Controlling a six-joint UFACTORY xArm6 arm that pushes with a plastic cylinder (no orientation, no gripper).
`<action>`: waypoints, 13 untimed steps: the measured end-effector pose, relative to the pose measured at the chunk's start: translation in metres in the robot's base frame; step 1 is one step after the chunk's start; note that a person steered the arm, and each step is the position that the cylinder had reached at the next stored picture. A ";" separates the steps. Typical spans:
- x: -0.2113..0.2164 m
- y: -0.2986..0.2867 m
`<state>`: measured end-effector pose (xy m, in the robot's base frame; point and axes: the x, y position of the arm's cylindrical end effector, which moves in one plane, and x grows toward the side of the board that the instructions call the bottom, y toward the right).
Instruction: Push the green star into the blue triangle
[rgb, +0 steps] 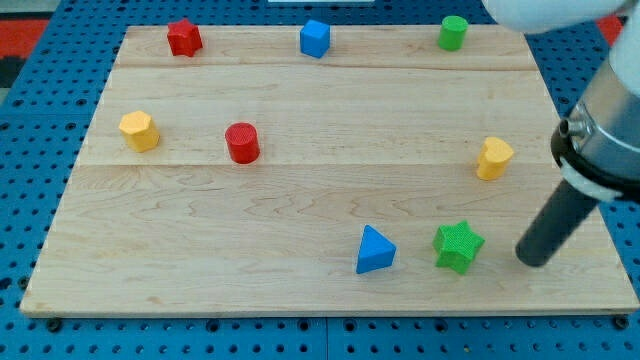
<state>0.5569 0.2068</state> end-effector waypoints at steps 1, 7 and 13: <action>-0.008 -0.033; 0.062 -0.056; 0.008 -0.387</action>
<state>0.5651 -0.1805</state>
